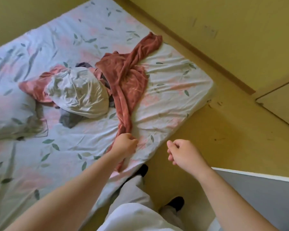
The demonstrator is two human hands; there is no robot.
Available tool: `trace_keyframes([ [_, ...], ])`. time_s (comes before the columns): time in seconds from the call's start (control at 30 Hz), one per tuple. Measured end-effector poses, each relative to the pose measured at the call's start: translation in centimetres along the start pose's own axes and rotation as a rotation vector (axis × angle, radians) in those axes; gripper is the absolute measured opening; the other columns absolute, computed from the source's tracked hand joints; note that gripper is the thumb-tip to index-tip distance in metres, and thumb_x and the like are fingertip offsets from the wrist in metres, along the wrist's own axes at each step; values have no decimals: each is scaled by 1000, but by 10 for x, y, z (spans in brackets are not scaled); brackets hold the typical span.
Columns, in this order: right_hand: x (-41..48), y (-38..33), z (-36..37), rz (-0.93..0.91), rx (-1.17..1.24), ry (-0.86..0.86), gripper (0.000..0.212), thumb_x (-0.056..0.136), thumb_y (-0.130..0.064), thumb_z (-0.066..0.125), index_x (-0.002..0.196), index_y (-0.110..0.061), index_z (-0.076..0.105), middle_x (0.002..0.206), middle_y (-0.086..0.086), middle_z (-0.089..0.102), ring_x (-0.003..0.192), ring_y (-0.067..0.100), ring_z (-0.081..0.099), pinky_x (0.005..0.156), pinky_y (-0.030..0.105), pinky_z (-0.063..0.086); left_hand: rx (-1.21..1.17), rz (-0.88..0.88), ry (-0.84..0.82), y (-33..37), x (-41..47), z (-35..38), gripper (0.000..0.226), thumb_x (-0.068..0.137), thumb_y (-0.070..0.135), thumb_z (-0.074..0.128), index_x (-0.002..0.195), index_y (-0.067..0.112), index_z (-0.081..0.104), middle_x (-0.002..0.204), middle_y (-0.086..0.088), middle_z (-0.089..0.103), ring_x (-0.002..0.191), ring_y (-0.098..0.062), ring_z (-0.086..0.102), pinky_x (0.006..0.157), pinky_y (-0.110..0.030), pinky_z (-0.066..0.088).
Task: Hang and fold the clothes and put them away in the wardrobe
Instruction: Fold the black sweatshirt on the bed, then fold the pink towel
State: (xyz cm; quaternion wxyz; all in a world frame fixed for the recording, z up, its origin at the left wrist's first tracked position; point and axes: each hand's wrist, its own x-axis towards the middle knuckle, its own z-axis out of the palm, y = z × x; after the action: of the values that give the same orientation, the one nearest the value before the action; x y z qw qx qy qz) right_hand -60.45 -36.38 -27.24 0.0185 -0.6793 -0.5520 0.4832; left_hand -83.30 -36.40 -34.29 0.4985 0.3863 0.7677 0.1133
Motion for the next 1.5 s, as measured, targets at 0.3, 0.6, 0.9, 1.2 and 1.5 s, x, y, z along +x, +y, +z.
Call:
trace_keyframes([
  [0.3,112,-16,87,195,150,-152,33,105,-36,46,93,-13,68,82,-1,73,63,11,67,56,23,50,370,-69,-75,-60,177,4,29,88,23,42,100,15,66,111,-9,67,103,-34,63,79,-33,49],
  [0.6,149,19,107,463,261,-156,31,105,-33,47,93,-15,68,87,3,74,62,10,62,51,21,48,-147,-322,-96,-111,270,48,37,84,12,70,118,28,72,140,-2,51,130,-26,51,112,-36,42],
  [0.9,150,-3,93,479,283,-165,28,103,-36,51,100,-14,68,92,3,71,76,15,63,63,29,53,-787,-405,-140,-31,206,1,49,62,7,61,110,4,60,98,-21,70,90,-34,71,73,-40,61],
  [1.2,136,-73,47,262,459,-64,38,97,-62,51,100,-29,70,99,-20,71,95,-4,63,80,23,49,-802,36,-552,27,91,-85,60,51,-6,54,107,9,70,99,-25,66,86,-42,62,71,-46,51],
  [1.5,84,-99,20,269,826,-82,22,97,-2,52,118,-5,60,113,23,69,108,40,67,99,59,51,-363,148,-944,47,-11,-59,36,67,-7,61,102,-14,61,87,-20,66,76,-26,67,69,-32,56],
])
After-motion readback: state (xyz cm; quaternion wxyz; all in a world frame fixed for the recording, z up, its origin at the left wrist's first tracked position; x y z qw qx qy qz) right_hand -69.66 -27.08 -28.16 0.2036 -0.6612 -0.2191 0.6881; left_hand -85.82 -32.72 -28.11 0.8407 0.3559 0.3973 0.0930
